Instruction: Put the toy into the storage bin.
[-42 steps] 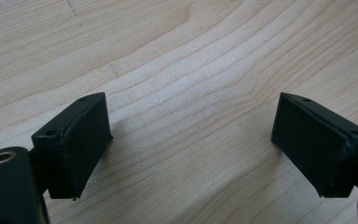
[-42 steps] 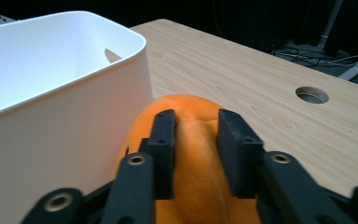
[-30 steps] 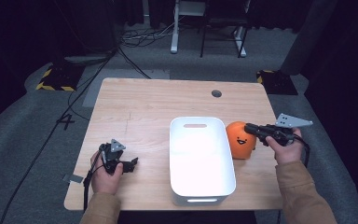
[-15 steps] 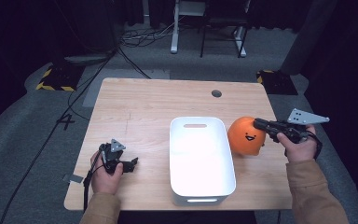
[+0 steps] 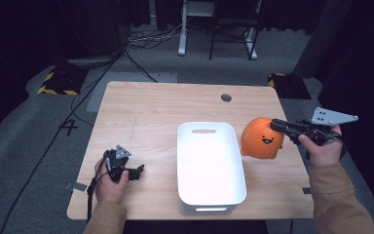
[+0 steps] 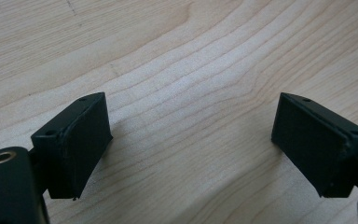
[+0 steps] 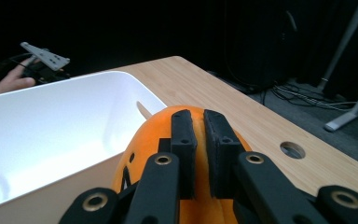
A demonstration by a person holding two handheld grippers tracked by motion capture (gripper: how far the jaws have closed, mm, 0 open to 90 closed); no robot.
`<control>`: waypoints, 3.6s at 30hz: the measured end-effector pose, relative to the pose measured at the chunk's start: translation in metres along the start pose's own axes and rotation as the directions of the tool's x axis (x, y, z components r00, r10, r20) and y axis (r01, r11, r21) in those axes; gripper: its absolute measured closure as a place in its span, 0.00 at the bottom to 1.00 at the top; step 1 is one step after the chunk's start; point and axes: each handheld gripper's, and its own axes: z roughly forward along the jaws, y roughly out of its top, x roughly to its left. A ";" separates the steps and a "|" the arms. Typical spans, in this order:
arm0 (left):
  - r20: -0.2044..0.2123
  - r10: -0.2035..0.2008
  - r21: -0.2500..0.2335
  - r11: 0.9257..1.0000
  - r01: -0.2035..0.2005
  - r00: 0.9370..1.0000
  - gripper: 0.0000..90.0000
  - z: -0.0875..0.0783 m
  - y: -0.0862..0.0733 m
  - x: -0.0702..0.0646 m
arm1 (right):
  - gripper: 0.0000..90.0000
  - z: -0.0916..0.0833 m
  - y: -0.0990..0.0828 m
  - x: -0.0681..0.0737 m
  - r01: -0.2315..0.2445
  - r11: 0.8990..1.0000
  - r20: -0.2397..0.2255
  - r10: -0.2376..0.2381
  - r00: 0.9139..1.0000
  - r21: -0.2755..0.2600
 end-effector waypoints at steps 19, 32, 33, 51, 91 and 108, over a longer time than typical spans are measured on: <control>0.001 0.000 0.000 1.000 0.000 1.000 0.13 0.000 0.000 0.000 | 0.93 -0.024 0.032 -0.003 0.028 0.999 -0.035 -0.030 0.999 -0.037; 0.002 0.000 0.000 1.000 0.000 1.000 0.13 0.000 0.000 0.000 | 0.93 -0.019 0.062 0.007 0.071 0.995 -0.060 -0.075 0.995 -0.063; 0.000 0.000 0.000 1.000 0.000 1.000 0.13 0.000 0.000 0.000 | 0.93 -0.018 0.065 0.009 0.075 0.995 -0.062 -0.079 0.995 -0.064; 0.002 0.000 0.000 1.000 0.000 1.000 0.13 0.000 0.000 0.000 | 0.93 0.019 0.092 0.027 0.102 0.991 -0.106 -0.111 0.988 -0.086; 0.000 0.000 0.000 1.000 0.000 1.000 0.13 0.000 0.000 0.000 | 0.93 0.116 0.088 0.069 0.096 0.993 -0.199 -0.108 0.974 -0.068; 0.002 0.000 0.000 1.000 0.000 1.000 0.13 0.000 0.000 0.000 | 0.92 0.149 0.069 0.085 0.098 0.995 -0.230 -0.097 0.968 -0.010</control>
